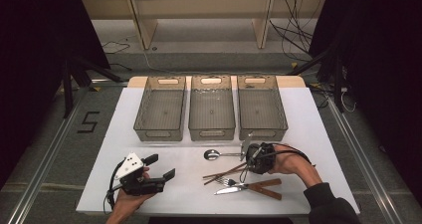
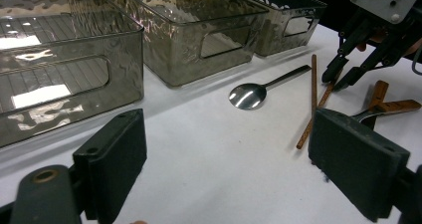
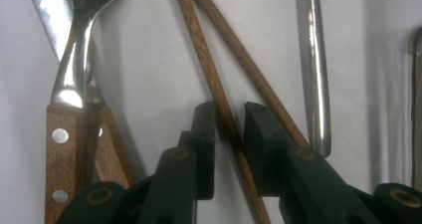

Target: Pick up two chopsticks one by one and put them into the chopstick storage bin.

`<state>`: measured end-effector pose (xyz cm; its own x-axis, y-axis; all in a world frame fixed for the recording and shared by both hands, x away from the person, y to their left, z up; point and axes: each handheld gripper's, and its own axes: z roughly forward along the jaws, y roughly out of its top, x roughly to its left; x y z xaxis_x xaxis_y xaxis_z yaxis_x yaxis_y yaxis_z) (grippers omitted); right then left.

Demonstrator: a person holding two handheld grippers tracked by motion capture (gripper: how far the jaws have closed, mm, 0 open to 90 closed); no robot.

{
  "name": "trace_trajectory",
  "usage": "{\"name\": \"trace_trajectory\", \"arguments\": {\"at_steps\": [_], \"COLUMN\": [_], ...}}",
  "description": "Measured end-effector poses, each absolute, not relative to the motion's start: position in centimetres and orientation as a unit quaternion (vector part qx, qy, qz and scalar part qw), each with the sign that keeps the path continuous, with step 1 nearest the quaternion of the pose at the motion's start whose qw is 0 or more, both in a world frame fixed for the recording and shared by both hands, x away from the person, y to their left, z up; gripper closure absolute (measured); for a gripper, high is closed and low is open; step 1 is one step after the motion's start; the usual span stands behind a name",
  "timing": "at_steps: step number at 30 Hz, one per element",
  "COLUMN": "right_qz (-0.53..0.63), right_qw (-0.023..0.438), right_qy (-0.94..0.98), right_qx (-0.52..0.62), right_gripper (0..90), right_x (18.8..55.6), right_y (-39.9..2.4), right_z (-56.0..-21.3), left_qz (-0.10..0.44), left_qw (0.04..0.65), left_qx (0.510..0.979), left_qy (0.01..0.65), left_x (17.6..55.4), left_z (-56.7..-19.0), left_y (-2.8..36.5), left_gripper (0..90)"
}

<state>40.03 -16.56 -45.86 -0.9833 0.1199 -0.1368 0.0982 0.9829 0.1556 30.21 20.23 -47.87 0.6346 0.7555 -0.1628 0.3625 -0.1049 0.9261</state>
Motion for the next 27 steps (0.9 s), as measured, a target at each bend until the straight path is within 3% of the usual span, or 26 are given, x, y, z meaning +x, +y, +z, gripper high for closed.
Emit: {"name": "trace_trajectory", "arguments": {"at_steps": [9, 18, 27], "right_qz": [0.073, 0.113, 0.238], "right_qw": [0.074, 0.095, 0.106], "right_qy": [0.995, 0.989, 0.956], "right_qx": [0.006, 0.006, 0.138], "right_gripper": [84.5, 85.2, 85.3], "right_x": [39.6, 39.3, 38.5], "right_y": [-16.6, -16.9, -16.8], "right_z": [-45.9, -44.8, -41.9], "left_qz": [0.179, 0.18, 0.156], "left_qw": [0.546, 0.544, 0.542], "left_qx": [0.721, 0.72, 0.714], "left_qy": [0.386, 0.39, 0.415], "left_x": [30.2, 30.2, 30.6], "left_z": [-47.9, -47.9, -47.5], "left_y": [20.2, 20.1, 19.4], "left_gripper": [15.1, 15.3, 15.5]}}
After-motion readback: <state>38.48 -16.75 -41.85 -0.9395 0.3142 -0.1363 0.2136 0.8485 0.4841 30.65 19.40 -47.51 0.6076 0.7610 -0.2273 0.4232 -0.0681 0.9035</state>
